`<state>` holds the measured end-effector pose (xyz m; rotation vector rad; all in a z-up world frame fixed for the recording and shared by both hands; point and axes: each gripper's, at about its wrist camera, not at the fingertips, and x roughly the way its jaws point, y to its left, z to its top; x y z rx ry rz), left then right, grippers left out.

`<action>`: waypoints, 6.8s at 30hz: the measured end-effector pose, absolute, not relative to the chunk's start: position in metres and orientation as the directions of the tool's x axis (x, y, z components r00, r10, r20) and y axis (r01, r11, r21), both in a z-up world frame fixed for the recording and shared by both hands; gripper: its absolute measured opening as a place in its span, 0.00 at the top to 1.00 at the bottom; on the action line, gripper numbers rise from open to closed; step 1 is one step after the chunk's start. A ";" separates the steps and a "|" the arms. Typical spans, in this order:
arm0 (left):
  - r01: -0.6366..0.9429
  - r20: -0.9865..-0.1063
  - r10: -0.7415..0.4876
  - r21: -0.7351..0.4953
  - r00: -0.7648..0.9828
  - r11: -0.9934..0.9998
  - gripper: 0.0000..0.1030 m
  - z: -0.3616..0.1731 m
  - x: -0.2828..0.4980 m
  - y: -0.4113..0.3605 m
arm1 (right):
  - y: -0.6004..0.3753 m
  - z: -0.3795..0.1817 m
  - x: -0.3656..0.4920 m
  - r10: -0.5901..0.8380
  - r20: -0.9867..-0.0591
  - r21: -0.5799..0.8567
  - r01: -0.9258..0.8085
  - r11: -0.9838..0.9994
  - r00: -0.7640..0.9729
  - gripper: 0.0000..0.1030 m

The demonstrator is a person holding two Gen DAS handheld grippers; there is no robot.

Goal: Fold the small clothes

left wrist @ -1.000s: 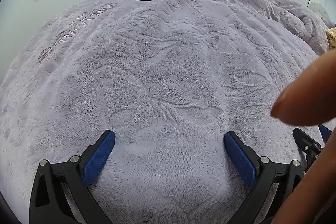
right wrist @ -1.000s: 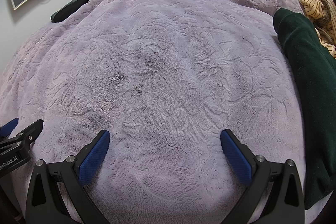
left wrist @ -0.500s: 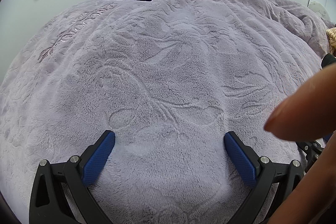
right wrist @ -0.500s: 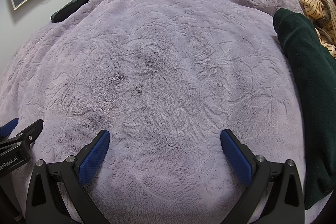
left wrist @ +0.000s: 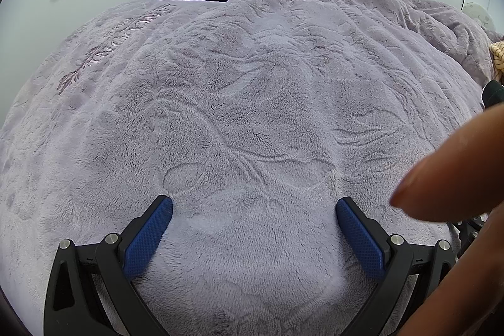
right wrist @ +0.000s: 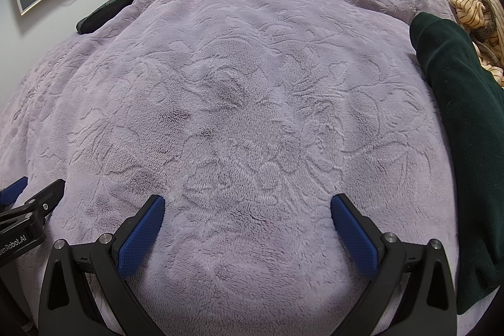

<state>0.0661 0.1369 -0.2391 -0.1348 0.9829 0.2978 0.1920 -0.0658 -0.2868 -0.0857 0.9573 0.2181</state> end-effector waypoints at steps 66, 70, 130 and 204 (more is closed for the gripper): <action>-0.310 -0.836 0.183 0.016 0.518 0.951 0.00 -0.238 0.065 0.147 | -0.066 -0.287 0.192 0.147 -0.818 0.024 -0.222 0.975 0.556 0.00; -0.310 -0.836 0.183 0.016 0.518 0.951 0.00 -0.238 0.066 0.147 | -0.066 -0.287 0.192 0.147 -0.818 0.024 -0.222 0.975 0.556 0.00; -0.310 -0.835 0.182 0.015 0.519 0.951 0.00 -0.238 0.065 0.147 | -0.066 -0.287 0.192 0.147 -0.818 0.024 -0.222 0.975 0.556 0.00; -0.308 -0.837 0.179 0.013 0.517 0.951 0.00 -0.238 0.069 0.161 | -0.066 -0.287 0.192 0.146 -0.818 0.023 -0.222 0.975 0.556 0.00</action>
